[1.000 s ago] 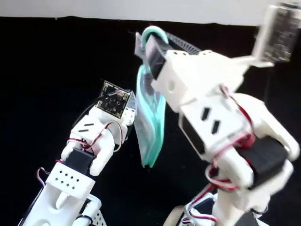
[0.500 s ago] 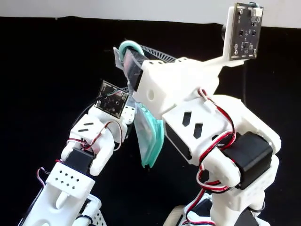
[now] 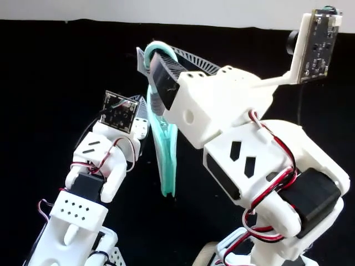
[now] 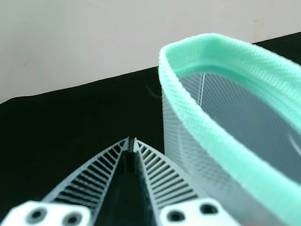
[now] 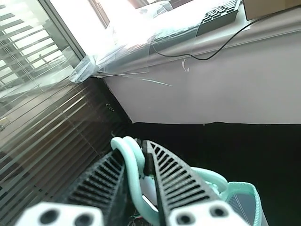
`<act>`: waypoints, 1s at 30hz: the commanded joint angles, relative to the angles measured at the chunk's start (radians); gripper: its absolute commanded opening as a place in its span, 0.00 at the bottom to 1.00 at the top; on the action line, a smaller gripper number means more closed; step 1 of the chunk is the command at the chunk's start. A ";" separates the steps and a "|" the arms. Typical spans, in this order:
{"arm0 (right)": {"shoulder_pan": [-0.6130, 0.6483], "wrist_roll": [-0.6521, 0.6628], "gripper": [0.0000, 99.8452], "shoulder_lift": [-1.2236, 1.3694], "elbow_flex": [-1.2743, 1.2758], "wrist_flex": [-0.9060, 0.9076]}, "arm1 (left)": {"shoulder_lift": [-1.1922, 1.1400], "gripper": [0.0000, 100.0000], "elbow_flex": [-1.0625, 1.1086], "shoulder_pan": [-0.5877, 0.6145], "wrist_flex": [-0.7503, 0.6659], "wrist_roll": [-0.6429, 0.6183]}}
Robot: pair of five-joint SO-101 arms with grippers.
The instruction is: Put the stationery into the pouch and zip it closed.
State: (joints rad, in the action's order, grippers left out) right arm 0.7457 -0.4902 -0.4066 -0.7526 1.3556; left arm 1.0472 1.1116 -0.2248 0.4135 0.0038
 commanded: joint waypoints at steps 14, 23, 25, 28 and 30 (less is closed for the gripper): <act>0.015 -0.011 0.01 -0.005 -0.031 0.042 | 0.010 0.01 -0.041 0.171 -0.017 0.008; 0.012 -0.011 0.01 -0.001 -0.027 0.050 | 0.012 0.01 -0.191 0.217 0.235 0.003; 0.010 -0.011 0.01 -0.001 -0.027 0.051 | 0.012 0.01 -0.272 0.246 0.316 0.003; 0.010 -0.011 0.01 -0.007 -0.027 0.051 | 0.012 0.01 -0.389 0.275 0.439 0.003; 0.008 -0.011 0.01 -0.007 -0.027 0.051 | 0.012 0.03 -0.475 0.277 0.552 0.003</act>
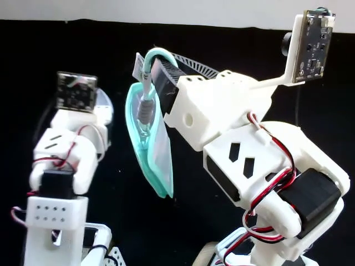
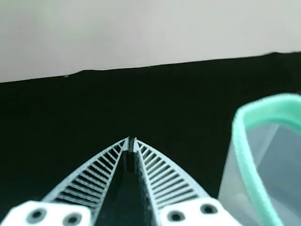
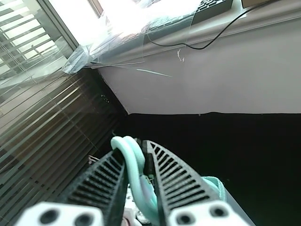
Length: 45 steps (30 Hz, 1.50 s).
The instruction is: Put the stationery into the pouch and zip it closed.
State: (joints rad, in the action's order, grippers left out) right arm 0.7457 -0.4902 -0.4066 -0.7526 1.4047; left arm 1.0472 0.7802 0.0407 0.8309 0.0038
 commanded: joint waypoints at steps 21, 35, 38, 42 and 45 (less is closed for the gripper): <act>0.008 -0.011 0.01 0.001 -0.025 0.002 | 0.071 0.29 -0.693 0.010 0.908 0.003; 0.008 -0.011 0.01 0.002 -0.024 0.002 | 0.289 0.29 -0.479 -0.065 0.902 0.003; 0.008 -0.011 0.01 0.002 -0.024 0.002 | 0.291 0.29 -0.458 -0.180 0.902 0.002; 0.008 -0.011 0.01 0.002 -0.024 0.002 | 0.286 0.29 -0.456 -0.295 0.882 -0.035; 0.008 -0.011 0.01 0.004 -0.024 0.002 | 0.286 0.29 -0.455 -0.341 0.825 -0.046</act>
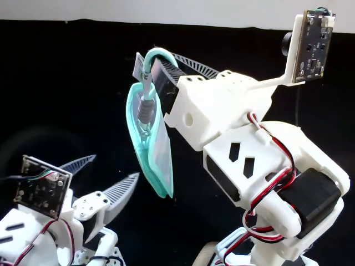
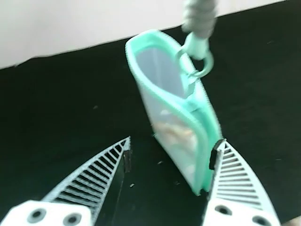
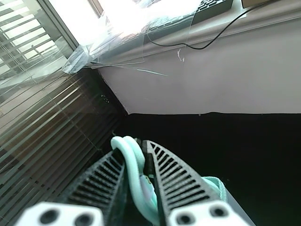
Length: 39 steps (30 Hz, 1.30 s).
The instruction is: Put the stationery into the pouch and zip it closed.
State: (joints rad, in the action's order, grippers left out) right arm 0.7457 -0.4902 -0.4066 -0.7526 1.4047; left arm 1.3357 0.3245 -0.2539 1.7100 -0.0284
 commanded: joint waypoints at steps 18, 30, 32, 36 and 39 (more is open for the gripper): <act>0.007 -0.008 0.01 0.004 -0.024 0.028 | 0.005 0.29 0.377 -0.058 -0.367 -0.015; 0.007 -0.008 0.01 0.004 -0.024 0.030 | 0.007 0.11 0.418 -0.050 -0.433 -0.009; 0.007 -0.006 0.01 0.004 -0.024 0.031 | 0.007 0.07 0.418 -0.050 -0.451 -0.009; 0.007 -0.006 0.01 0.004 -0.024 0.038 | 0.007 0.08 0.417 -0.050 -0.454 -0.009; 0.007 -0.006 0.01 0.004 -0.024 0.038 | 0.007 0.12 0.417 -0.050 -0.448 -0.009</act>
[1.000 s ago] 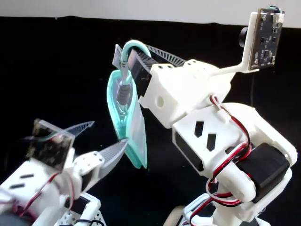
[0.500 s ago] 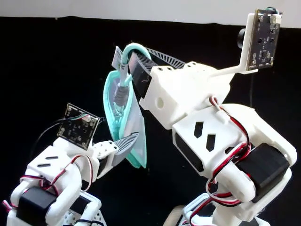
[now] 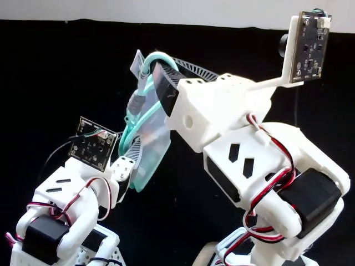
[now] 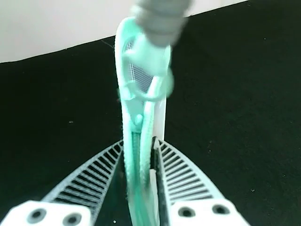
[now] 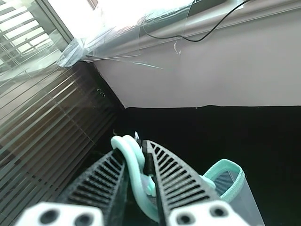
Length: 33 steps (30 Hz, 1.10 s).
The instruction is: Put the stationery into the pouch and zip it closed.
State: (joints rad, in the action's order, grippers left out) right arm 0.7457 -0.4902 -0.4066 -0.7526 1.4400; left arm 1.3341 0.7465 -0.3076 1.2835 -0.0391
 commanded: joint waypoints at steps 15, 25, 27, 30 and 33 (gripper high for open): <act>0.007 -0.008 0.01 0.001 0.099 -0.005 | 0.008 0.17 -0.007 0.004 -0.028 0.000; 0.007 -0.006 0.01 0.001 0.117 0.001 | 0.008 0.00 -0.045 0.005 -0.029 0.003; 0.007 -0.005 0.01 0.001 0.117 0.002 | 0.008 0.01 -0.074 0.018 -0.021 0.003; 0.004 -0.005 0.01 0.001 0.117 0.002 | 0.008 0.01 -0.079 0.042 -0.021 0.003; -0.050 -0.005 0.01 0.001 0.117 0.002 | 0.010 0.01 -0.079 0.053 0.000 0.003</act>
State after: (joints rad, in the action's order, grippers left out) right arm 0.7396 -0.4902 -0.4081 -0.6375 1.4400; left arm 1.3341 0.7173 -0.2739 1.2820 -0.0376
